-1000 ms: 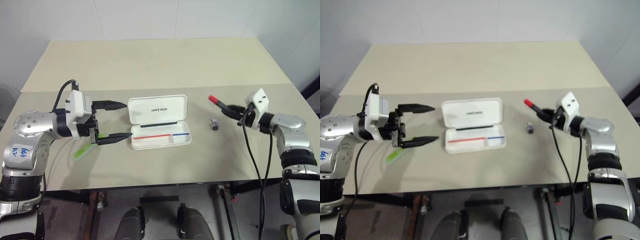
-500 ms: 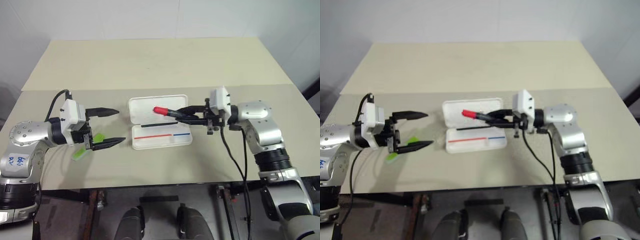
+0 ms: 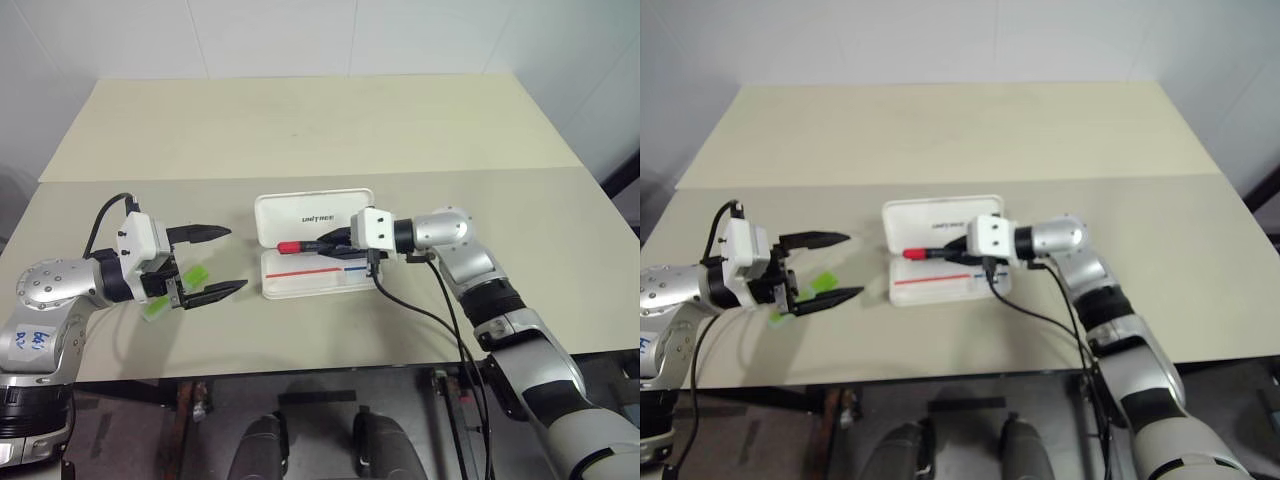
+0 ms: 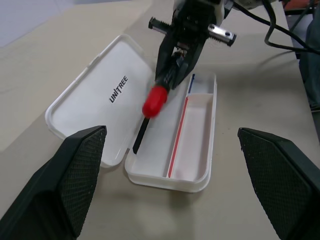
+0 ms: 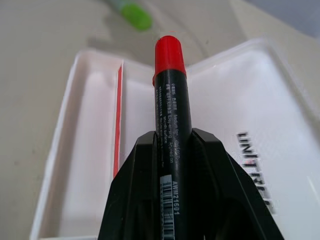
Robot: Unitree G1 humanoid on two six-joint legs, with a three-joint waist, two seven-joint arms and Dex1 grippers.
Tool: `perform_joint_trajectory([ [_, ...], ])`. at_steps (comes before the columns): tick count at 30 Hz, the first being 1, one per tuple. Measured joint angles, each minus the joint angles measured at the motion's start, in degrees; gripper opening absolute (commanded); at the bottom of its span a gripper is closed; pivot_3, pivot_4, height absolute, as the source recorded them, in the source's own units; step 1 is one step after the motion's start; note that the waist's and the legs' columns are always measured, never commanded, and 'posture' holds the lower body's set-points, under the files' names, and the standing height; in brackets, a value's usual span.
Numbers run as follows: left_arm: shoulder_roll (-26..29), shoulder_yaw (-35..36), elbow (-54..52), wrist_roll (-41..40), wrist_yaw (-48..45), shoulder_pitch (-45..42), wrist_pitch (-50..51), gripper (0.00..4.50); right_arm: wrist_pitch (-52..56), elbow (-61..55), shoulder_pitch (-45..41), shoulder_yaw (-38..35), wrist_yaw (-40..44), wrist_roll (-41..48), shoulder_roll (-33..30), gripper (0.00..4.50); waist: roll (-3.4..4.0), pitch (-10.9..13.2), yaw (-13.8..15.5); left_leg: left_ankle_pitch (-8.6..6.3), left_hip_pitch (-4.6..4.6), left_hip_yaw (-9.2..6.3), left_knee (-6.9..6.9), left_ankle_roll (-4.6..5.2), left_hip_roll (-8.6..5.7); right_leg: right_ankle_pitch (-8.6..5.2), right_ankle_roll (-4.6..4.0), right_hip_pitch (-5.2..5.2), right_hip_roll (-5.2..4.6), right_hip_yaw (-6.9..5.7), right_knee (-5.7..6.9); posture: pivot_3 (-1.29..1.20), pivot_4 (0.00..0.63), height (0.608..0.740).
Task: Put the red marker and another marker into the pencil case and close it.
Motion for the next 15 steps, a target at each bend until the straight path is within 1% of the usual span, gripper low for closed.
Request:
perform_joint_trajectory([
  [4, 0.0, 0.0, -0.1, 0.0, 0.4, 0.2, 0.0, 4.5, -2.4, 4.2, -0.4, 0.4, -0.9, -1.8, 0.2, 0.61, -0.01, 0.0, -0.1, 0.0, 0.0, 0.03, 0.0, 0.0, 0.0, 0.0, 0.0, 0.0, -0.01, 0.03, 0.0, 0.0, 0.15, 0.74],
  [5, 0.0, 0.0, -0.2, 0.0, 0.5, 0.2, 0.0, 4.5, -3.0, 5.0, -0.7, 0.4, -1.2, -2.1, 0.2, 1.34, -0.01, 0.0, -0.1, 0.0, 0.0, 0.03, 0.0, 0.0, 0.0, 0.0, 0.0, 0.0, 0.0, 0.03, 0.01, 0.0, 0.15, 0.74],
  [6, 0.0, 0.0, -0.4, 0.0, 0.7, 0.2, 0.0, 4.5, -3.6, 5.7, -1.0, 0.4, -1.5, -2.5, 0.3, 1.63, -0.01, 0.0, -0.1, 0.0, 0.01, 0.03, 0.0, 0.0, 0.01, 0.0, 0.0, 0.0, 0.0, 0.03, 0.01, 0.0, 0.15, 0.74],
  [9, -0.2, 0.0, -1.4, 0.0, 1.1, 0.5, 0.0, 4.5, -5.1, 7.4, -2.1, 0.5, -2.1, -3.1, 0.8, 2.76, -0.01, 0.0, -0.1, 0.0, 0.01, 0.03, 0.0, -0.01, 0.02, 0.0, 0.0, -0.01, 0.01, 0.04, 0.02, 0.0, 0.15, 0.74],
  [10, -0.2, 0.0, -1.7, 0.0, 1.2, 0.5, 0.0, 4.5, -5.5, 7.5, -2.2, 0.5, -2.1, -3.1, 0.8, 3.05, 0.0, 0.0, -0.2, 0.0, 0.02, 0.03, 0.0, -0.01, 0.03, 0.0, 0.0, -0.01, 0.01, 0.04, 0.02, 0.0, 0.15, 0.74],
  [11, -0.2, 0.0, -1.8, 0.0, 1.2, 0.5, 0.0, 4.5, -6.1, 7.5, -2.3, 0.5, -2.1, -3.1, 0.8, 3.49, -0.01, 0.0, -0.2, 0.0, 0.02, 0.03, 0.0, -0.01, 0.03, 0.0, 0.0, -0.01, 0.01, 0.04, 0.02, 0.0, 0.15, 0.74],
  [13, -0.3, 0.0, -1.8, 0.0, 1.4, 0.5, 0.0, 4.5, -6.5, 7.5, -2.3, 0.5, -2.0, -3.1, 0.9, 4.22, -0.01, 0.0, -0.2, 0.0, 0.01, 0.03, 0.0, -0.01, 0.04, 0.0, 0.0, -0.01, 0.03, 0.04, 0.04, 0.0, 0.15, 0.74],
  [14, -0.3, 0.0, -1.8, 0.0, 1.4, 0.6, 0.0, 4.5, -6.8, 7.5, -2.3, 0.5, -2.0, -3.1, 1.0, 4.46, -0.01, 0.0, -0.2, 0.0, 0.02, 0.03, 0.0, -0.01, 0.04, 0.0, 0.0, -0.01, 0.02, 0.04, 0.04, 0.0, 0.15, 0.74],
  [15, -0.3, 0.0, -1.8, 0.0, 1.5, 0.6, 0.0, 4.5, -6.9, 7.4, -2.3, 0.4, -1.8, -2.8, 1.0, 4.46, -0.01, 0.0, -0.2, 0.0, 0.01, 0.03, 0.0, -0.01, 0.04, 0.0, 0.0, -0.01, 0.02, 0.04, 0.04, 0.0, 0.15, 0.74],
])
